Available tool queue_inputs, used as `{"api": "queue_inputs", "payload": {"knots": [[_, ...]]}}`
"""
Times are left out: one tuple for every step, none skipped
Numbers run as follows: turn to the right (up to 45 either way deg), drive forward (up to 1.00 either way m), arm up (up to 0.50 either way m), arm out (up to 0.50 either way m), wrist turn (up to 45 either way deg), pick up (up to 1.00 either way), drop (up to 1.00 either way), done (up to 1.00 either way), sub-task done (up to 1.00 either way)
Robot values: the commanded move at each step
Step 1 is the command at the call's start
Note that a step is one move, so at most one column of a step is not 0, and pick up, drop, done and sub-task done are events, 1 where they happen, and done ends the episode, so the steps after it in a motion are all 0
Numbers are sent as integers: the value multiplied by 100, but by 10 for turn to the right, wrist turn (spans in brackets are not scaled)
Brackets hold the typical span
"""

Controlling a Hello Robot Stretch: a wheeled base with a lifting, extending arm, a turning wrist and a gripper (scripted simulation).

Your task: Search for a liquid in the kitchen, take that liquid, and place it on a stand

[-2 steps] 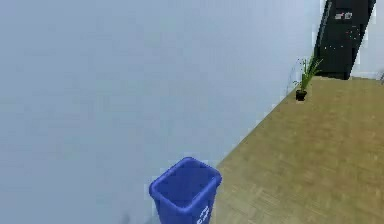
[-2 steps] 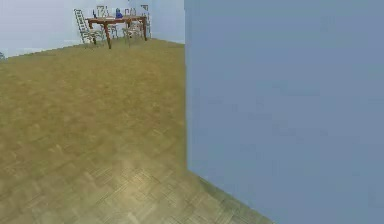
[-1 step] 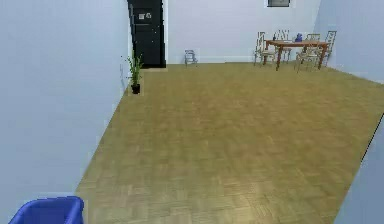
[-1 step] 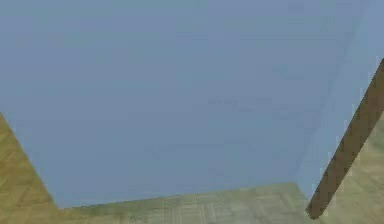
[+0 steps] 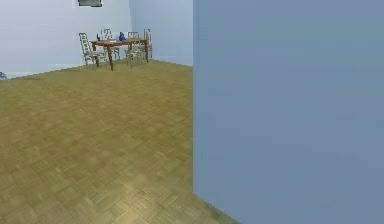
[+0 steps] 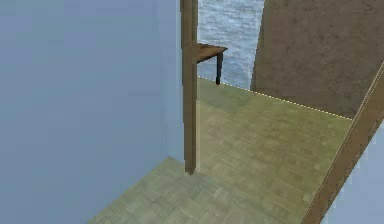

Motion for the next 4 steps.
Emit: {"api": "queue_inputs", "payload": {"knots": [[90,0,0,0,0,0,0,0,0],[0,30,0,0,0,0,0,0,0],[-450,0,0,0,0,0,0,0,0],[-120,0,0,0,0,0,0,0,0]]}}
